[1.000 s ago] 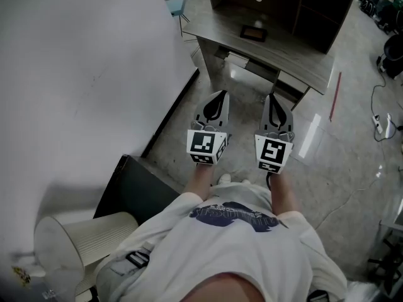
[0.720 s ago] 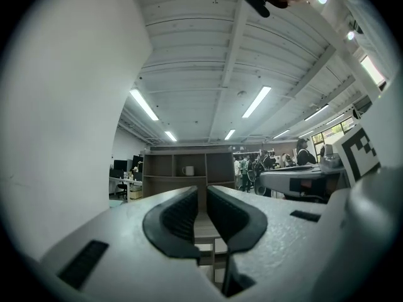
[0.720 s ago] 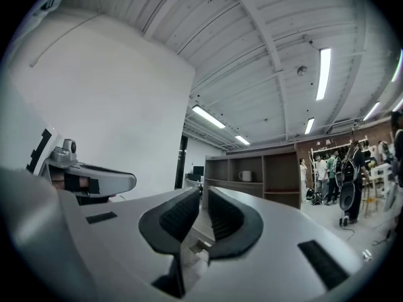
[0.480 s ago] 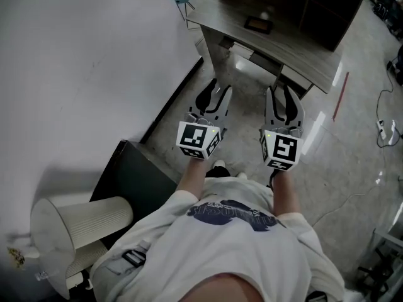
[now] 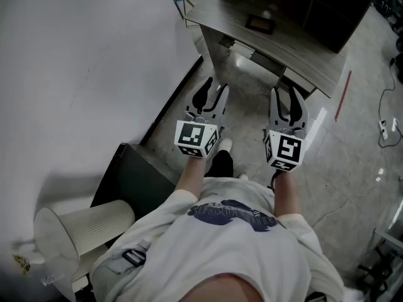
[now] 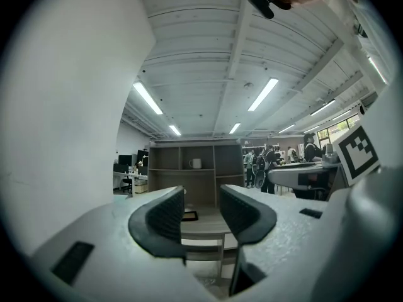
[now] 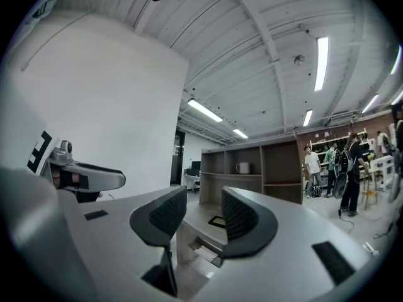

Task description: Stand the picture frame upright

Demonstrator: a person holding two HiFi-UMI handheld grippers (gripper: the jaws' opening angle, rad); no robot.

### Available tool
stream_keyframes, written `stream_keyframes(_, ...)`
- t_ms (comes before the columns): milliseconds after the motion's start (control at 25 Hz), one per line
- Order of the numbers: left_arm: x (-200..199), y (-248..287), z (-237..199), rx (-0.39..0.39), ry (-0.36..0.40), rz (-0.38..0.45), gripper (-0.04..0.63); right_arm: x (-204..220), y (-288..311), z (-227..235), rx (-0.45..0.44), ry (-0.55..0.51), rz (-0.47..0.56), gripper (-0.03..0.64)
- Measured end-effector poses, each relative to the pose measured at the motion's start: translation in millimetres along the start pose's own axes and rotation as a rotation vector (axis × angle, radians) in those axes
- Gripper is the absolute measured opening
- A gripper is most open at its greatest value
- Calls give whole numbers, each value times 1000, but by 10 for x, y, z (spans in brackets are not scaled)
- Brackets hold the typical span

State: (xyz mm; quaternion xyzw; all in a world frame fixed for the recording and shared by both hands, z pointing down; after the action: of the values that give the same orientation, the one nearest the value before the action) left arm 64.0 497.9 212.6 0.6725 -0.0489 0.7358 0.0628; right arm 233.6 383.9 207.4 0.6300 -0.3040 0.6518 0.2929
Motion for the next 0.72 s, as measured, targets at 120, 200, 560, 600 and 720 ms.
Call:
stream_keyframes(120,73,231,-182,18,-11,-7,155,70,246,-12,17,-2,-20,153)
stream_keyframes(200,92,418,-334,31,-17,-6,155,92,450,-23,28,-5,-29,153)
stream_keyframes(560,58,1165,-1132,104,-27,24,155,16,1403,-155,104,-39,-30,158)
stream_keyframes(600,48,1237,-1214,112,-25,29,155,1,1502,-171,113,-40,-26,158)
stream_keyframes(720,46,1423,-1445,134,-22,39,155,-7,1760,-213,139,-38,-22,158)
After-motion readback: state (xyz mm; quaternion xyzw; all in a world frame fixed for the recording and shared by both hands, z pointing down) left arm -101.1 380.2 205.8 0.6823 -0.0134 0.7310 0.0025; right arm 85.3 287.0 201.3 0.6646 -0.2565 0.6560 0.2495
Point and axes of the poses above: the fingertips, and each gripper's own axes: y forward along the fingers, z to its right, x out of its underside, the point moved 6 cm from there along -y, backward along the fingers, and after that the axes turned 4 degrees about y, right-handed, at the moved point
